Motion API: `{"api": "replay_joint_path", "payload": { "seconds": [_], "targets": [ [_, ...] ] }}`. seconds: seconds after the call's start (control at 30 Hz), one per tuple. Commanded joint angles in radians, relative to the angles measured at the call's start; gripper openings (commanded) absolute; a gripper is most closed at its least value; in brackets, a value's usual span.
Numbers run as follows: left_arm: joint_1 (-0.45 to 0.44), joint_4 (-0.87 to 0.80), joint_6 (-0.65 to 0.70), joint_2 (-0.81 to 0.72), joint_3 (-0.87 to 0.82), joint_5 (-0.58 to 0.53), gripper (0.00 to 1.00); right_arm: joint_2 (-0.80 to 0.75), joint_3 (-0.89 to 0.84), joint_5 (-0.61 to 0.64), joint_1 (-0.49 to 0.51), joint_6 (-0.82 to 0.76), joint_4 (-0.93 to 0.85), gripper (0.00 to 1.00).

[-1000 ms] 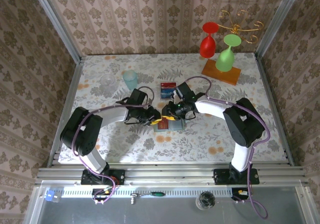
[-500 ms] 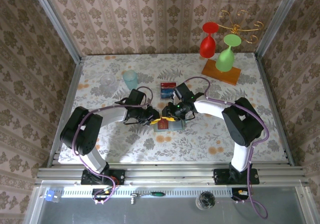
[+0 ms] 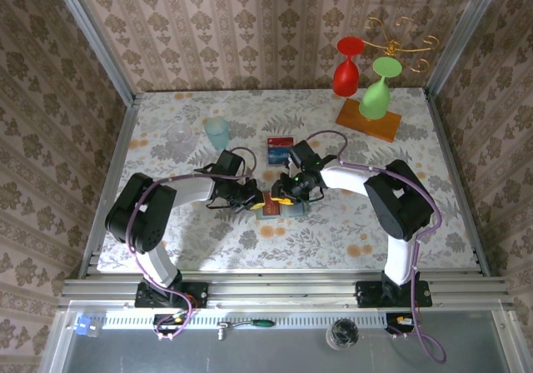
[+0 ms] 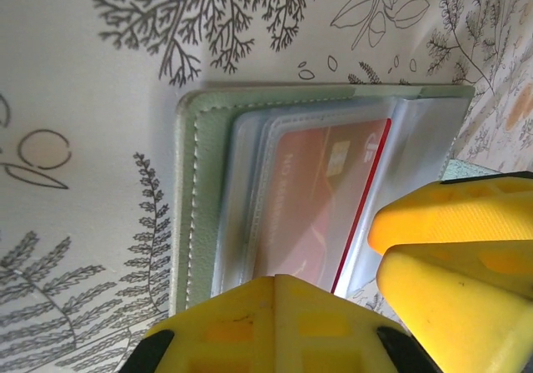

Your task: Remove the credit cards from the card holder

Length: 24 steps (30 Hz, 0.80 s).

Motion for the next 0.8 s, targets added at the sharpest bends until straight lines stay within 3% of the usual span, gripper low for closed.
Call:
{"api": "replay_joint_path", "payload": {
  "seconds": [0.0,0.77],
  "targets": [
    [0.01,-0.052,0.048,0.004,0.026,-0.016,0.03,0.026,0.026,0.022,0.004,-0.013,-0.025,0.31],
    [0.019,-0.039,0.061,0.039,-0.008,-0.02,0.0,0.066,0.036,0.012,0.011,-0.025,-0.022,0.24]
  ]
}}
